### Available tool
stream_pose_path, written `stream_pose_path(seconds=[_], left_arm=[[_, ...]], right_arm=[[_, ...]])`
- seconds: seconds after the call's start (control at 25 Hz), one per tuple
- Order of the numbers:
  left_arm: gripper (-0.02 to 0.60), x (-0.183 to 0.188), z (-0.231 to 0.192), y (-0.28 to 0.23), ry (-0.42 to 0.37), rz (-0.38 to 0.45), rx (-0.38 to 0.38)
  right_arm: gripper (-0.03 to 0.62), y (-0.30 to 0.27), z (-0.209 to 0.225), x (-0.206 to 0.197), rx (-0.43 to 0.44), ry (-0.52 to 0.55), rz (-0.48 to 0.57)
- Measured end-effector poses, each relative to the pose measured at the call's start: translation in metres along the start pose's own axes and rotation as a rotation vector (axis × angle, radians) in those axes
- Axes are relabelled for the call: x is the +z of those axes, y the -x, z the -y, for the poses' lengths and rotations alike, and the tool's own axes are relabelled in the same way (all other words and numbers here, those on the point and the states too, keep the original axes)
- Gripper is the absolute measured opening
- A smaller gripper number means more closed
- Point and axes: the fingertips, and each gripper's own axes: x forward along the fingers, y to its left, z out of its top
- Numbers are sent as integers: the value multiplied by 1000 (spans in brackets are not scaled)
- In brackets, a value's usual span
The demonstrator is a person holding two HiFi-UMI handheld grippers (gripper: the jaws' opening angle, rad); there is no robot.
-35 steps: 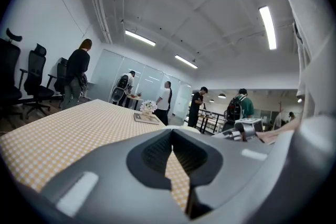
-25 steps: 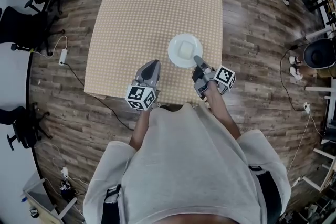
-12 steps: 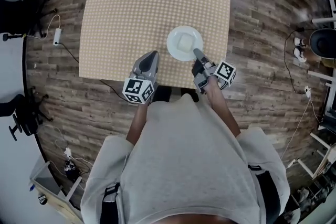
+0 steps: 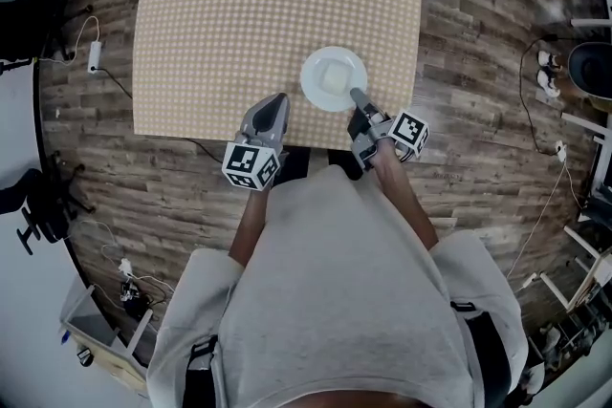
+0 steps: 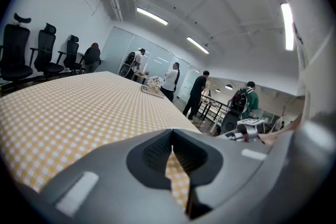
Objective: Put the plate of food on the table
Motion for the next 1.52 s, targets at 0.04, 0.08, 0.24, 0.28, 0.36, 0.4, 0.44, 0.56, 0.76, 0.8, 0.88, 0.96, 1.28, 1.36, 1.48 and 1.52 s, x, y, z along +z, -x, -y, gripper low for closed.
stream_pose_path(seconds=[0.04, 0.08, 0.24, 0.28, 0.36, 0.4, 0.44, 0.56, 0.76, 0.8, 0.88, 0.96, 1.28, 1.36, 1.48, 1.52], left_arm=[[9, -2, 0, 0, 3, -3, 1], [8, -3, -1, 0, 6, -5, 2], [9, -9, -1, 1, 14, -13, 8], [8, -10, -1, 0, 15, -15, 9], [8, -12, 0, -1, 17, -18, 9], [8, -12, 0, -3, 18, -19, 9], [8, -12, 0, -5, 20, -21, 8], [8, -7, -2, -12, 24, -22, 4], [8, 3, -11, -15, 28, -14, 21], [9, 4, -13, -15, 29, -13, 26], [9, 6, -19, -14, 31, -13, 35], [8, 6, -23, -12, 32, -14, 41], [8, 4, -27, -10, 38, -21, 48], [8, 4, -28, -10, 39, -22, 51], [8, 6, -29, -11, 41, -24, 54], [8, 6, -30, -10, 42, -25, 55]], right_arm=[[11, -1, 0, 0, 13, -3, 0], [11, -2, 2, 0, 16, -4, 0], [11, -1, 11, 0, -20, -8, -4], [9, 0, 14, 1, -40, -6, -6], [11, -3, 16, 3, -42, -5, -9], [11, -7, 14, 5, -17, -8, -9], [11, -12, 11, 9, 4, -10, -8], [11, -25, 12, 21, -15, -11, -9], [11, -55, 6, 40, -25, 10, -13], [12, -61, 4, 44, -24, 16, -14], [11, -73, 1, 50, -36, 28, -14], [12, -86, -6, 55, -24, 42, -13], [12, -127, -31, 72, 56, 84, -8], [12, -133, -32, 75, 54, 83, -9], [12, -138, -32, 80, 41, 82, -8], [12, -140, -30, 80, 34, 82, -9]])
